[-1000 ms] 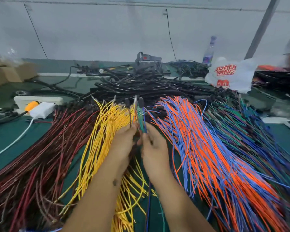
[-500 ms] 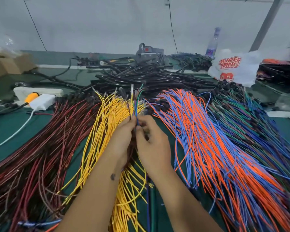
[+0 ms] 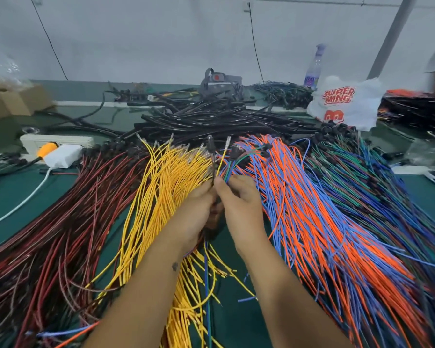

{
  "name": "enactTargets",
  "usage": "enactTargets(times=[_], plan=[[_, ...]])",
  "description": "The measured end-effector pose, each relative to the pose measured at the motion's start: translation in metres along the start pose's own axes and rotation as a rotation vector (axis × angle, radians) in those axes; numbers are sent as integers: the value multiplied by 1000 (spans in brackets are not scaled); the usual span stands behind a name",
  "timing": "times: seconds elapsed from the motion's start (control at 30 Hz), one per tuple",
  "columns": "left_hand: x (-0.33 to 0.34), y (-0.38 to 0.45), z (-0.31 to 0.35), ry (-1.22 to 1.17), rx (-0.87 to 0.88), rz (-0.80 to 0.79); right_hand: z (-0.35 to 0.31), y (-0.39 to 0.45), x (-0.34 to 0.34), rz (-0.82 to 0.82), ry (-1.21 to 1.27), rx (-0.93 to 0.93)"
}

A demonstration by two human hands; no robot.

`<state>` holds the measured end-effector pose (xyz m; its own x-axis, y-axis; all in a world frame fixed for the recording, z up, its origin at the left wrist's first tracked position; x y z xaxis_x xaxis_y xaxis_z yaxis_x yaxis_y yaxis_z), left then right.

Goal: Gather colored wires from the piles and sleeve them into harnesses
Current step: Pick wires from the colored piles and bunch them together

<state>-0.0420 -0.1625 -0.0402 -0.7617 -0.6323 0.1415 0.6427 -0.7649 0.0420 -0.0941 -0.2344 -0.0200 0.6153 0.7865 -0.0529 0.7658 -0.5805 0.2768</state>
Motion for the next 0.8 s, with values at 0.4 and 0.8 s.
enactTargets(times=[0.4,0.8], plan=[[8,-2,0,-21,-19,-84,-3,16,-2,-82,-76,67],[23,-23,9,384,-251,-239,-5,34,-69,146,-213,93]])
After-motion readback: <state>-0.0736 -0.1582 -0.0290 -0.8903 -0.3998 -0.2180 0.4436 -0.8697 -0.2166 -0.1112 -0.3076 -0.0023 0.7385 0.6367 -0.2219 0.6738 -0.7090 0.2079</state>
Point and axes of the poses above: each hand's wrist, its own y-axis towards the middle knuckle, its own x-axis out of the palm, z = x × y, the point moved 7 cm from there along y, towards the middle knuckle, and after that the axes turned 6 degrees about -z, right-handed, at the moved point
